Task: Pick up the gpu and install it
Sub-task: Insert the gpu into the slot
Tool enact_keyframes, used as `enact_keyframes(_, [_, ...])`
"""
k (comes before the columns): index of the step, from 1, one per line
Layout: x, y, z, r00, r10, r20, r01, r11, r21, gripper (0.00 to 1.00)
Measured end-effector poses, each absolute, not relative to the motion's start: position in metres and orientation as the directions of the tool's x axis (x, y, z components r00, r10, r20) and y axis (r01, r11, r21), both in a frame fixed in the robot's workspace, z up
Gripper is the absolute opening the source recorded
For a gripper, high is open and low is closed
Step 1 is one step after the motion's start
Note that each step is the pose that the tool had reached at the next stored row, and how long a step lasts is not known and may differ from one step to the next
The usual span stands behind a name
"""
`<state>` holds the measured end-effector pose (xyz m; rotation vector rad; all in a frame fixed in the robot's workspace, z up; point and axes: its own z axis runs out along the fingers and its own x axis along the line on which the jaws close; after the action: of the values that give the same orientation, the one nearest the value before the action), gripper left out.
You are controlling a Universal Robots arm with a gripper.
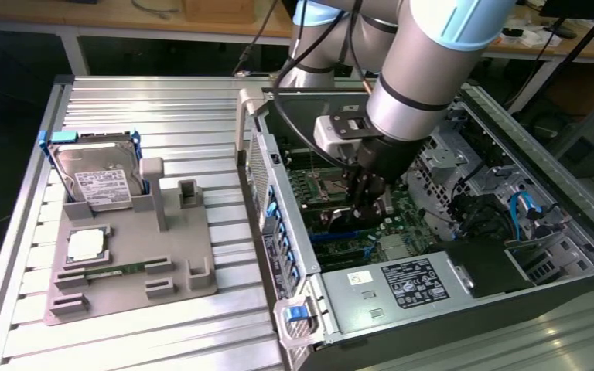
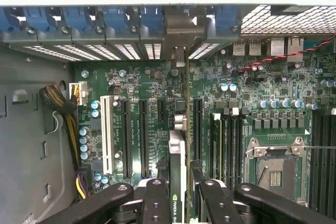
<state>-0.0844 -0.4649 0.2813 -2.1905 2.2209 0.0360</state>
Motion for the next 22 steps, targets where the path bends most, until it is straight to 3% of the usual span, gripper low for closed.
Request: enact_keyframes(22, [-0.0882, -0.4649, 0.2741, -0.014, -0.999, -0.033, -1.000, 0.014, 0.001, 0.27])
